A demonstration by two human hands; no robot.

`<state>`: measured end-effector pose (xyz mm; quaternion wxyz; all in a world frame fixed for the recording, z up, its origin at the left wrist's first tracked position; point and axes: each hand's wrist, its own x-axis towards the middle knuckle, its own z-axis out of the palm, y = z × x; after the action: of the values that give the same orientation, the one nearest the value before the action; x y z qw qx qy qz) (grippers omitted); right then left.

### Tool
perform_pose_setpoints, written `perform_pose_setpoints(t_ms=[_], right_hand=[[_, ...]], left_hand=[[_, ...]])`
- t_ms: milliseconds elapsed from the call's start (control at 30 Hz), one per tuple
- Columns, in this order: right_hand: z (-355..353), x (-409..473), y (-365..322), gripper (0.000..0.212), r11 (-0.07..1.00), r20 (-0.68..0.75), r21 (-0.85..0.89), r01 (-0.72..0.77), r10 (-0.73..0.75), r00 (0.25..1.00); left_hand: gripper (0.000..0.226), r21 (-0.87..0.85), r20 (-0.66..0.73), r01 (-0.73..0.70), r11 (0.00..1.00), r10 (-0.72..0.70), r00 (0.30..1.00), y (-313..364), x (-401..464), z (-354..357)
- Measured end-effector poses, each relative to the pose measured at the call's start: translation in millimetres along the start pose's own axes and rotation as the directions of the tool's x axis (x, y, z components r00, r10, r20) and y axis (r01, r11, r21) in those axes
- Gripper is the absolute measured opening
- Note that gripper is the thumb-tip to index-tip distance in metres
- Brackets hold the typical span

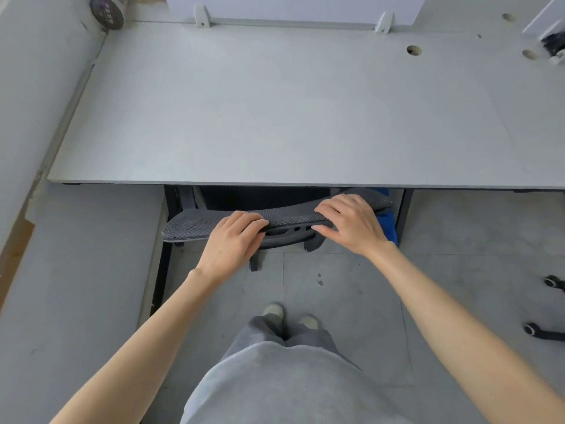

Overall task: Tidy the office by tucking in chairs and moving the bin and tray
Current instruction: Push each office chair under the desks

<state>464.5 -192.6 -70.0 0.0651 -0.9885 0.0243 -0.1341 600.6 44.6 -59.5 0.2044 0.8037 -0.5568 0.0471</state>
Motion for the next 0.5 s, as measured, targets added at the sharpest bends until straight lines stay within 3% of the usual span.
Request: perform_pose_setpoints(t_ms=[167, 233, 300, 367, 433, 500], right_hand=[[-12, -26, -13, 0.040, 0.972, -0.034, 0.080, -0.222, 0.225, 0.974], [-22, -49, -16, 0.039, 0.892, -0.119, 0.226, -0.392, 0.425, 0.898], [-33, -76, -22, 0.037, 0.727, -0.154, 0.402, -0.556, 0.653, 0.742], [-42, -107, -33, 0.036, 0.494, -0.114, 0.563, -0.662, 0.840, 0.530], [-50, -139, -50, 0.036, 0.254, -0.032, 0.698, -0.669, 0.945, 0.326], [-56, -170, -74, 0.035, 0.093, -0.005, 0.774, -0.626, 0.990, 0.142]], left_hand=[[0.037, -0.185, 0.171, 0.040, 0.982, -0.008, 0.985, 32, 34, -5], [0.031, -0.247, 0.208, 0.000, 0.969, 0.053, 0.977, 51, 49, -4], [0.025, -0.376, 0.248, 0.027, 0.926, 0.072, 0.966, 71, 62, -1], [0.025, -0.509, 0.281, 0.081, 0.857, 0.076, 0.957, 95, 69, 3], [0.025, -0.604, 0.359, 0.148, 0.783, 0.102, 0.928, 117, 68, 10], [0.026, -0.669, 0.458, 0.201, 0.715, 0.183, 0.870, 133, 59, 21]])
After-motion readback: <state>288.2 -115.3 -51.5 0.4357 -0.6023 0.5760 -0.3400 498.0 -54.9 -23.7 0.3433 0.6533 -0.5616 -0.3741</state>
